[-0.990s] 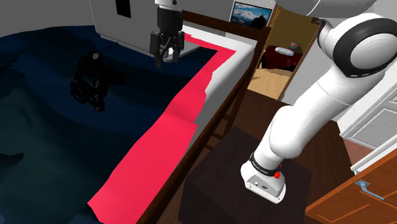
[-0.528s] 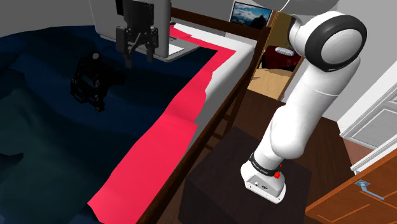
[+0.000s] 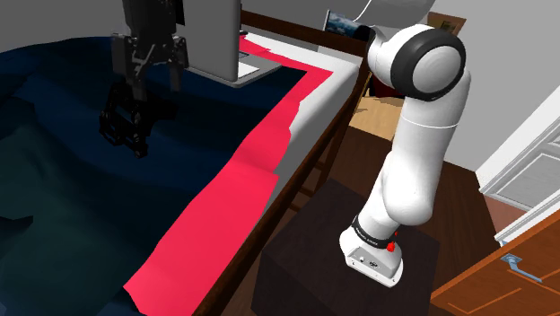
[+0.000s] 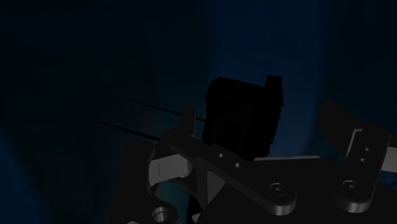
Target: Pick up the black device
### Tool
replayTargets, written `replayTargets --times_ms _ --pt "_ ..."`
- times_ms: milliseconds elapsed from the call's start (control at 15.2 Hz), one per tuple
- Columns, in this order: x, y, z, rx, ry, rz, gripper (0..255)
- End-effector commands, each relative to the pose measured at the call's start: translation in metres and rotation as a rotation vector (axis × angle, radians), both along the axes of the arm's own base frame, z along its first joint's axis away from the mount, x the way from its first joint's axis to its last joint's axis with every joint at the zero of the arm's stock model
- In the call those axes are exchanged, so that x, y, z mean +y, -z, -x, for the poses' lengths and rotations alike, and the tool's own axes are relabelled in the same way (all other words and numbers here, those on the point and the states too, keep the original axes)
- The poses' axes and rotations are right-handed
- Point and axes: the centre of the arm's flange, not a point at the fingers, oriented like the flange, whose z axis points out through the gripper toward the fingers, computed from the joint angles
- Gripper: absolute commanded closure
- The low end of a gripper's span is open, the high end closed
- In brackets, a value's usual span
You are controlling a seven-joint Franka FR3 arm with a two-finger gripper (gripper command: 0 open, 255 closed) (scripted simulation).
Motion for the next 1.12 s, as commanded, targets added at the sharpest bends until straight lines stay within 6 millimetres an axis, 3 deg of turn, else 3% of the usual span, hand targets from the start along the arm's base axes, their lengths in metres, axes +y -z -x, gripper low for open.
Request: replayTargets --times_ms 0,330,396,1056 --pt "0.001 0.01 -0.001 0.0 -0.001 -0.001 0" --pt "0.001 0.029 -0.001 0.0 -0.001 -0.001 0" --pt "0.001 0.028 -0.002 0.0 -0.001 -0.001 255" --pt "0.001 0.024 -0.001 0.0 -0.001 -0.001 255"
